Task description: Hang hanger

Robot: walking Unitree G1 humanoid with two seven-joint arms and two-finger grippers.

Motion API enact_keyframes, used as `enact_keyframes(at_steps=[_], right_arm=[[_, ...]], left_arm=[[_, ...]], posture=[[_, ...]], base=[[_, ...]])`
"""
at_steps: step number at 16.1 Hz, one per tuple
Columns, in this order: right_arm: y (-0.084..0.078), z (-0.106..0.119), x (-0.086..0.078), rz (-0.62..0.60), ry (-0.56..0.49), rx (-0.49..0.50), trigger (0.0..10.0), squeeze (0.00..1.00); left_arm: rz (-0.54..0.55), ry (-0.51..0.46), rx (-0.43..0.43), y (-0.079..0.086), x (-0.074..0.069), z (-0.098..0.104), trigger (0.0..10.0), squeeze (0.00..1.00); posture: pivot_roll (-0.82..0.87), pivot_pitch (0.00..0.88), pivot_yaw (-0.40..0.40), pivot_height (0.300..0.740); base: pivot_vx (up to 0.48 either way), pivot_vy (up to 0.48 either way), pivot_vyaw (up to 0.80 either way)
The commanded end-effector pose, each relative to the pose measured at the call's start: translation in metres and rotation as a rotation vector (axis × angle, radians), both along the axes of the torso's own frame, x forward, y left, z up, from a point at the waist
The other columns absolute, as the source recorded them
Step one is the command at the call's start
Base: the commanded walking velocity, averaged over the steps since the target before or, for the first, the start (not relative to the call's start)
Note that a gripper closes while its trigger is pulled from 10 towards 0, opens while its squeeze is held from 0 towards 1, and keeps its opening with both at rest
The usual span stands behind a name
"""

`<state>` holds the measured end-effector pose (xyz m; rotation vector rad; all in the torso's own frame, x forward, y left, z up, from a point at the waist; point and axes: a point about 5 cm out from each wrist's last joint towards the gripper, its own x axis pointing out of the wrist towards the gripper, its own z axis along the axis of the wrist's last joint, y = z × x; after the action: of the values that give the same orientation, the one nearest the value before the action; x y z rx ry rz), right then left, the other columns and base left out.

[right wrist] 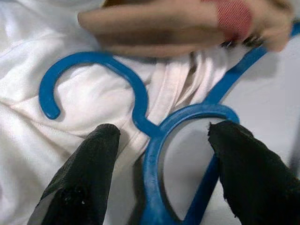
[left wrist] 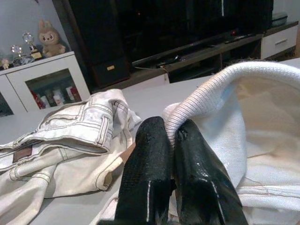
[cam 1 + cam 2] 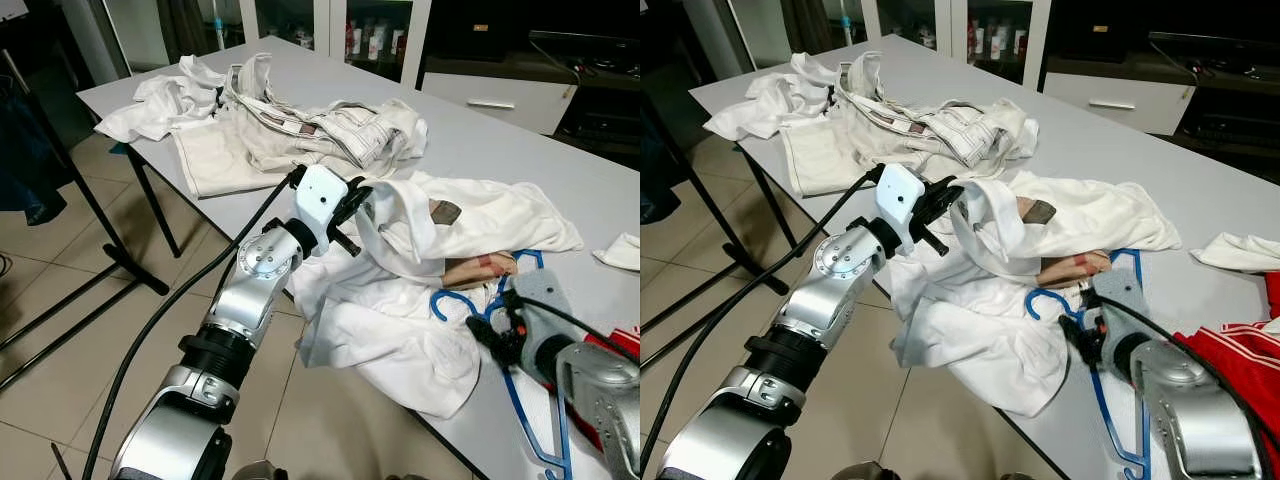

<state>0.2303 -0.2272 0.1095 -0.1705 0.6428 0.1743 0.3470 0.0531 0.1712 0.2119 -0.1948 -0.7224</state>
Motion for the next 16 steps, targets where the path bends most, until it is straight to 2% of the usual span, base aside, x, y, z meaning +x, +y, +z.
enact_keyframes(at_steps=[1,3,4,5,6,7,9,10,11,12,13,14,15,16], right_arm=[[0.001,-0.011,-0.002,-0.007,0.046,0.015,10.0,0.0],[0.002,-0.014,0.0,-0.01,0.053,0.02,10.0,0.0],[0.002,-0.014,0.002,-0.016,0.051,0.023,9.6,0.0],[0.002,-0.013,0.006,-0.024,0.041,0.021,6.6,0.0],[0.002,-0.013,0.007,-0.025,0.037,0.016,4.7,0.0],[0.002,-0.013,0.008,-0.025,0.035,0.013,4.7,0.0],[-0.002,-0.013,0.011,-0.039,0.017,-0.042,0.0,0.0],[-0.003,-0.012,0.012,-0.048,0.006,-0.06,0.0,0.0],[-0.005,-0.007,0.017,-0.069,-0.026,-0.087,0.5,0.0],[-0.005,-0.004,0.018,-0.074,-0.04,-0.092,2.1,0.0],[-0.005,0.005,0.024,-0.078,-0.089,-0.109,6.6,0.0],[-0.004,0.007,0.026,-0.079,-0.102,-0.107,6.6,0.0],[-0.003,0.013,0.029,-0.072,-0.131,-0.103,3.4,0.0],[-0.002,0.015,0.032,-0.062,-0.144,-0.104,0.6,0.0]], left_arm=[[-0.007,-0.026,0.012,-0.003,0.002,0.006,10.0,0.0],[-0.007,-0.026,0.011,-0.003,0.002,0.006,10.0,0.0],[-0.005,-0.026,0.011,-0.003,0.002,0.006,10.0,0.0],[-0.002,-0.028,0.011,-0.002,0.002,0.007,10.0,0.0],[0.0,-0.029,0.011,-0.001,0.003,0.007,10.0,0.0],[0.002,-0.029,0.012,-0.001,0.003,0.007,10.0,0.0],[0.004,-0.031,0.011,0.0,0.003,0.007,10.0,0.0],[0.005,-0.032,0.011,0.0,0.003,0.008,10.0,0.0],[0.005,-0.032,0.009,-0.001,0.003,0.008,10.0,0.0],[0.004,-0.032,0.008,-0.001,0.003,0.008,10.0,0.0],[0.003,-0.031,0.007,-0.001,0.003,0.008,10.0,0.0],[0.003,-0.031,0.007,-0.001,0.003,0.008,10.0,0.0],[0.003,-0.031,0.005,-0.002,0.003,0.008,10.0,0.0],[0.003,-0.032,0.004,-0.002,0.003,0.008,10.0,0.0]], posture=[[-0.05,0.0,0.05,0.723],[-0.05,0.0,0.049,0.723],[-0.05,0.0,0.048,0.723],[-0.04,0.0,0.047,0.723],[-0.04,0.0,0.047,0.723],[-0.04,0.0,0.047,0.723],[-0.04,0.0,0.047,0.723],[-0.04,0.0,0.047,0.723],[-0.04,0.0,0.048,0.723],[-0.04,0.0,0.048,0.723],[-0.04,0.0,0.048,0.723],[-0.04,0.0,0.048,0.723],[-0.05,0.0,0.044,0.723],[-0.05,0.0,0.044,0.723]], base=[[0.0,0.0,0.0],[0.0,0.0,0.0],[0.0,0.0,0.0],[0.0,0.0,0.0],[0.0,0.0,0.0],[0.0,0.0,0.0],[0.0,0.0,0.0],[0.0,0.0,0.0],[0.0,0.0,0.0],[0.0,0.0,0.0],[0.0,0.0,0.0],[0.0,0.0,0.0],[0.0,0.0,0.0],[0.0,0.0,0.0]])
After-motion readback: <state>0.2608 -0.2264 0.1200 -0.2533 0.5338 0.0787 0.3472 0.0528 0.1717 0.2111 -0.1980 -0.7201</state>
